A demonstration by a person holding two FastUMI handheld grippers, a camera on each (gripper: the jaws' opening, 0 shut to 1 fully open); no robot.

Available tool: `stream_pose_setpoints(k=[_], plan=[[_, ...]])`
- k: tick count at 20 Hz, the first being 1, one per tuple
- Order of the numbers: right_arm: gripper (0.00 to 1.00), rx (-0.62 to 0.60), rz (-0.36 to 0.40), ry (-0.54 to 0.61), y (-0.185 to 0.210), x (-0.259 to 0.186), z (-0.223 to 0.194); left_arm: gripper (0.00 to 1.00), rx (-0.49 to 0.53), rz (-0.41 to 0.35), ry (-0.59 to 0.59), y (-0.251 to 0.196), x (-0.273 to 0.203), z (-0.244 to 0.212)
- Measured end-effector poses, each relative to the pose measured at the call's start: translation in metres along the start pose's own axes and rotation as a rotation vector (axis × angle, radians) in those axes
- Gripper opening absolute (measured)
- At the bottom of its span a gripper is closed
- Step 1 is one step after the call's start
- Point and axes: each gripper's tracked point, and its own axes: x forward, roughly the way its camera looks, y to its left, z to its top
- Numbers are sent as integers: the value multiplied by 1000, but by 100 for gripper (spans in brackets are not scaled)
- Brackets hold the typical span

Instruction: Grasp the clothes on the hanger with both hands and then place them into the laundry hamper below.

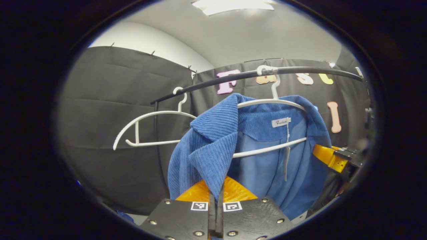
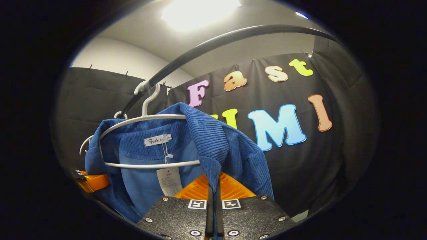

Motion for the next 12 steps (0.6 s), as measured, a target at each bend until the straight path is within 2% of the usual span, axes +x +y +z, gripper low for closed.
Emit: stream_pose_setpoints(k=[3,4,5,6,9,10,12], plan=[[2,-26,-33,-57,-9,-4,17,6,16,-9,-47,3,-10,16],[2,-29,-45,-73,-12,-5,22,1,23,-3,-60,7,-12,22],[2,-31,-55,-86,-15,-4,27,1,29,0,-69,9,-14,27],[2,-31,-65,-102,-20,-4,33,6,29,5,-75,14,-16,31],[2,-43,-100,-146,-33,-3,50,6,11,12,-82,29,-22,41],[2,-54,-110,-163,-38,-3,57,0,6,20,-87,36,-23,45],[2,-86,-126,-200,-45,1,71,0,-6,30,-88,47,-24,49]])
